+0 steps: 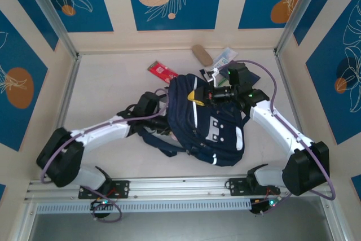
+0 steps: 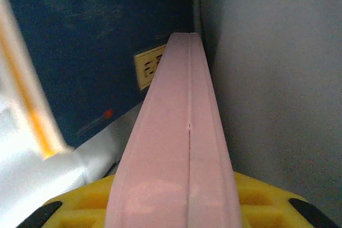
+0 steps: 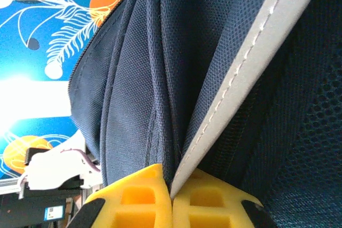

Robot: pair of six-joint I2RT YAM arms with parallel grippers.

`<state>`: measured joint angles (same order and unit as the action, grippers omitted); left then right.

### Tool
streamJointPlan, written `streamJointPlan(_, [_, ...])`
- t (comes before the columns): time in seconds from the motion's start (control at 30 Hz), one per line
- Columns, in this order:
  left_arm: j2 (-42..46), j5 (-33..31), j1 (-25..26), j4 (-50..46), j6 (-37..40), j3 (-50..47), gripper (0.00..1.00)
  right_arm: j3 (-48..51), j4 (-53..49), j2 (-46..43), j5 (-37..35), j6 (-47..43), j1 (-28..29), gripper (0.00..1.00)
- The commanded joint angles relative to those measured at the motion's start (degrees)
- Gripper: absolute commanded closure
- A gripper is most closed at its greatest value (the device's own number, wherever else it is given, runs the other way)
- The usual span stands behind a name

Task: Pack books, pencil case, and school supplies into a backpack

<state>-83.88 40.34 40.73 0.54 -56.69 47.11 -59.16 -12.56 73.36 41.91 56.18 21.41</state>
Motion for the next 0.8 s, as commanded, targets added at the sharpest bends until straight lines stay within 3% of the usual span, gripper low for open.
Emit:
streamJointPlan(0.0, [-5.7,0.1,2.2,4.0,-0.2,3.6,0.82,1.0,11.9,-3.7,-0.6,3.5,0.6,1.0])
streamJointPlan(0.13, [-12.6,1.7,4.6,4.3,1.0,9.7,0.76,3.8,16.4,-3.8,-2.2,5.8,2.0,1.0])
streamJointPlan(0.37, [-22.7,8.9,7.6,6.9,-2.7,14.4,0.44,5.2,18.5,-4.1,-4.0,6.8,3.2,1.0])
streamJointPlan(0.53, [-16.8,5.3,5.4,-0.5,2.6,13.8,0.24,4.8,15.0,-5.2,-3.7,4.5,2.2,1.0])
streamJointPlan(0.77, [-0.8,-1.1,0.4,-14.0,9.6,10.1,0.18,5.2,9.1,-7.9,-2.5,1.0,-0.7,1.0])
